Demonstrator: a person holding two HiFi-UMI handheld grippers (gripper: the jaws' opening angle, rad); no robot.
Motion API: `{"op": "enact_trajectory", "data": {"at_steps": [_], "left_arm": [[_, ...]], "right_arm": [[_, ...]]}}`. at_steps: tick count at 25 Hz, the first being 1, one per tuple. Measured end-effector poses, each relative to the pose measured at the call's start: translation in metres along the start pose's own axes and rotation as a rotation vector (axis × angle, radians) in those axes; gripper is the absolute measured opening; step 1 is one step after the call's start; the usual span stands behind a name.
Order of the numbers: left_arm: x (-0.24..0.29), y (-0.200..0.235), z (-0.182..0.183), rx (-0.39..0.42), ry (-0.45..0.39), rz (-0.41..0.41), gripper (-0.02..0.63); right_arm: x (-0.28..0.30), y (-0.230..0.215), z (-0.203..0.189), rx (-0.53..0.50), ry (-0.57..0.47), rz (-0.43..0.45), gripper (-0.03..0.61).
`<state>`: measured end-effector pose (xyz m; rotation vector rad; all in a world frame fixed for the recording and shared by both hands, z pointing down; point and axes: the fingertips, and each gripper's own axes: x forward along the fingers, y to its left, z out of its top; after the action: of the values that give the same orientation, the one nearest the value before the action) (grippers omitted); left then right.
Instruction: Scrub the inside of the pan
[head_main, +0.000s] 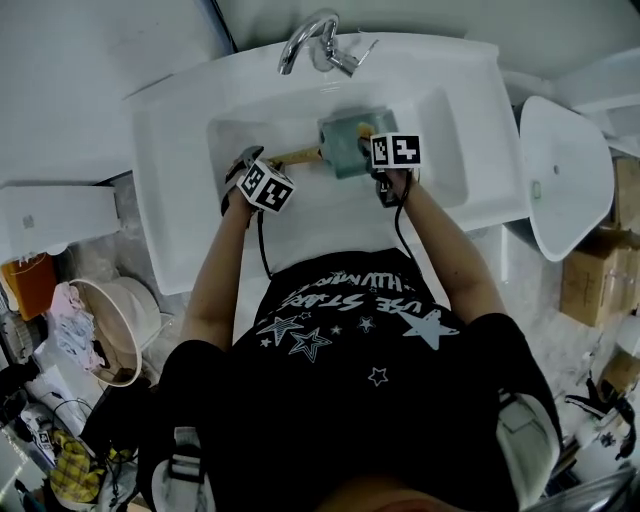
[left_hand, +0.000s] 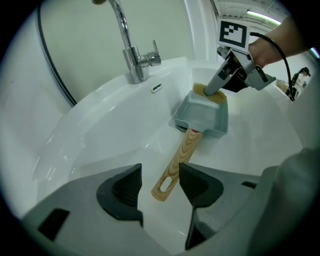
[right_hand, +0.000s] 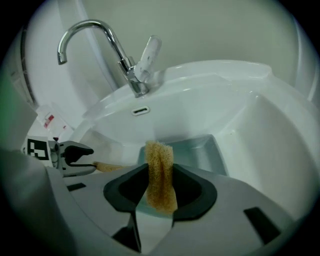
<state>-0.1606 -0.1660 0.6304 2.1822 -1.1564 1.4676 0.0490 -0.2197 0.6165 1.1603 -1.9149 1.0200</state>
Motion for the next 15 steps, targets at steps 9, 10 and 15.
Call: {"op": "enact_trajectory", "data": {"at_steps": [9,10,15], "left_arm": [[-0.044,0.002,0.010,-0.097,-0.071,0.096,0.219],[-0.050,-0.001,0.013,-0.108,-0.084,0.107,0.219],[-0.075,-0.015,0.034,-0.167,-0.169,0.171,0.218]], "right_arm": [[-0.035,0.058,0.010,0.047,-0.118,0.320,0.150],[-0.041,0.061,0.007,0.034,-0.118,0.331,0.150],[-0.070,0.065,-0.001,0.011,-0.150,0.373,0.149]]}}
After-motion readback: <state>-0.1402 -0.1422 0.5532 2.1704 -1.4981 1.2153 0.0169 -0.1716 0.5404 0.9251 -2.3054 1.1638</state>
